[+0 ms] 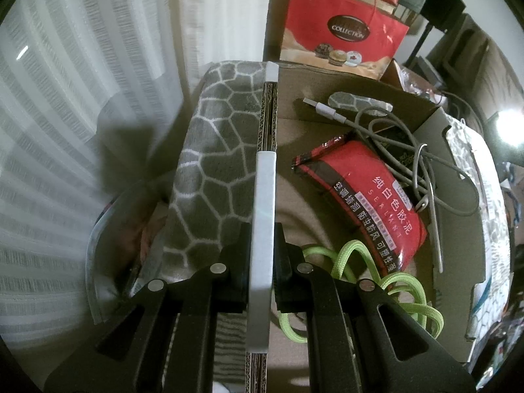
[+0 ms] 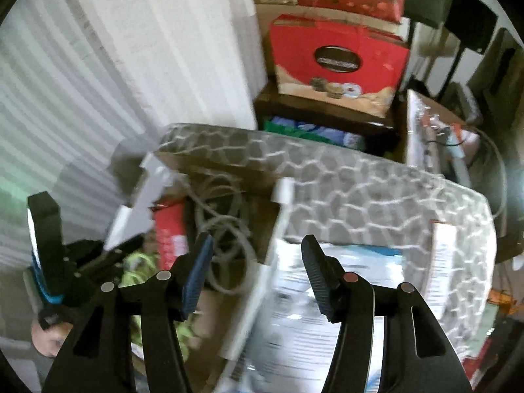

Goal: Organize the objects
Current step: 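Lift the white cable and drop it into the box with the right gripper, then grasp the white paper tag with the right gripper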

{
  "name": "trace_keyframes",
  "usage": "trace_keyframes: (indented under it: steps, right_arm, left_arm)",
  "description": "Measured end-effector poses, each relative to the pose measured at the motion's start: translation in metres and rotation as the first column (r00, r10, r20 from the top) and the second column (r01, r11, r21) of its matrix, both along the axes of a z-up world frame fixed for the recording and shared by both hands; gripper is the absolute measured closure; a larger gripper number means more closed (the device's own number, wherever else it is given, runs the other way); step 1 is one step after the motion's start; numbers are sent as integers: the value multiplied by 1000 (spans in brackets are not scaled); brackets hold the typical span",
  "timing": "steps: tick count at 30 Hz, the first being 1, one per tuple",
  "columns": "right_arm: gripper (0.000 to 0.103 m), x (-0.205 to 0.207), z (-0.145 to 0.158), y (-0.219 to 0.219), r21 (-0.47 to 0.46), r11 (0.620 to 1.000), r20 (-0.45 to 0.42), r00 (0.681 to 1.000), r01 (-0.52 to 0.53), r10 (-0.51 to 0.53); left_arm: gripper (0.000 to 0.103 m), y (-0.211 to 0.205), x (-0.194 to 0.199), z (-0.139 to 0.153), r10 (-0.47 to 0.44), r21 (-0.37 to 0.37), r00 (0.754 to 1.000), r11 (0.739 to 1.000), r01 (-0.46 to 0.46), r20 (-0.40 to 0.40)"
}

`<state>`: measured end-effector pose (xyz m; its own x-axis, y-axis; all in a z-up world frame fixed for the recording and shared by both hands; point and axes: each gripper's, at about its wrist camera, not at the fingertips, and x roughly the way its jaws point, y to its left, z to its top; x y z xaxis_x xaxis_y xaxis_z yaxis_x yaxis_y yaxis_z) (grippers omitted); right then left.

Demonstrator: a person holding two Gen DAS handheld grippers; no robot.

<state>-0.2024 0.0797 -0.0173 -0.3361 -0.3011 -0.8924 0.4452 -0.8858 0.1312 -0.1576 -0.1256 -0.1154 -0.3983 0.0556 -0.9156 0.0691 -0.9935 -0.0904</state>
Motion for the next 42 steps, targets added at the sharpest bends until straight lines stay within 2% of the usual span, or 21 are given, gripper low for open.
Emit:
trace_keyframes:
  steps: [14,25,31,42]
  right_arm:
    - [45,-14,-3,110,73,987,-33,989,147,-145]
    - [45,-28,-38,181,115,953,-9,960,279,-279]
    - [45,-38,-66,197,118,942,25,947,316,-320]
    - [45,-46,-91,201,130,934,48,939,333,-341]
  left_arm:
    - [93,-1,0,0,0,-1,1000,1000,0,0]
    - [93,0,1,0,0,-2,1000,1000,0,0]
    - [93,0,1,0,0,-3,1000,1000,0,0]
    - [93,1,1,0,0,-7,1000,1000,0,0]
